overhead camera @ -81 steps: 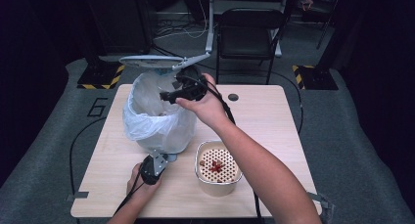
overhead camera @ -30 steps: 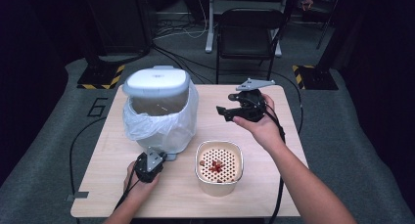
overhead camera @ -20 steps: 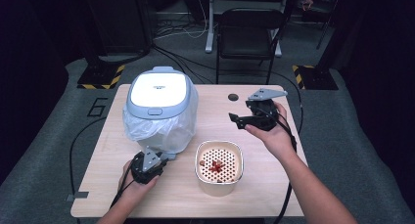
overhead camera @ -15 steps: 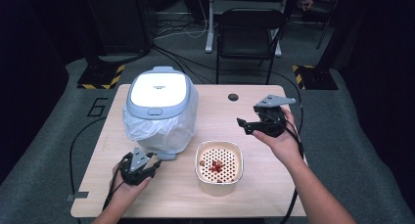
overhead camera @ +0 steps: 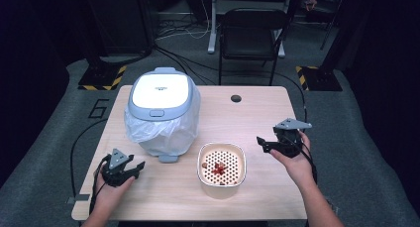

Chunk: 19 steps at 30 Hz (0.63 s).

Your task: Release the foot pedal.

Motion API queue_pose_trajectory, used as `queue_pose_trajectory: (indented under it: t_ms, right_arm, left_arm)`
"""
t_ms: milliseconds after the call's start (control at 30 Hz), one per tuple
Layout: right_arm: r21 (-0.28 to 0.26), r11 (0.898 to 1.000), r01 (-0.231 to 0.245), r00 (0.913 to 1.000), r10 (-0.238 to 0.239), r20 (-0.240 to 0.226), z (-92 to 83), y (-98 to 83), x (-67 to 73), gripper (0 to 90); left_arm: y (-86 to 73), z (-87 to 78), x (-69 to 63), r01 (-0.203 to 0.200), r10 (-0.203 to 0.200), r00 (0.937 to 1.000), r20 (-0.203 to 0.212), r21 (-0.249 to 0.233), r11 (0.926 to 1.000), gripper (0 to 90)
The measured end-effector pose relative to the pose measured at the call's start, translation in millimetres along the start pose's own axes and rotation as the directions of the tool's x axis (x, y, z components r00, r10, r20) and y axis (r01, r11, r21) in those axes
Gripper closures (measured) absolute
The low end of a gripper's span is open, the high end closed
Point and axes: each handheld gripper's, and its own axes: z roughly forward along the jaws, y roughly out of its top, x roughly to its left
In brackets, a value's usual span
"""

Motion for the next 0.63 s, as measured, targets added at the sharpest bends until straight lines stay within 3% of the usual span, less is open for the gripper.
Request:
queue_pose_trajectory:
  t_ms: [233,333,600,633]
  right_arm:
    - [0.02,0.999,-0.032,0.9991,0.031,0.03,7.6,-34.5,-1.6,24.1]
    - [0.05,0.998,-0.031,0.9987,0.029,0.043,11.3,-50.1,2.0,24.2]
    - [0.076,0.996,-0.053,0.9971,0.049,0.059,21.6,-83.1,4.4,24.0]
    - [0.078,0.994,-0.073,0.9955,0.068,0.066,23.7,-87.5,4.8,23.9]
  left_arm:
    - [-8.3,6.2,11.2,0.035,-0.034,0.9992,-0.021,0.042,0.9985,43.5]
    - [-12.0,9.6,13.9,0.065,-0.064,0.9975,-0.028,0.026,0.9975,41.7]
    - [-19.8,15.0,22.3,0.105,-0.103,0.9935,-0.049,0.054,0.993,37.8]
    - [-20.4,15.4,22.8,0.114,-0.112,0.9922,-0.056,0.051,0.9921,37.6]
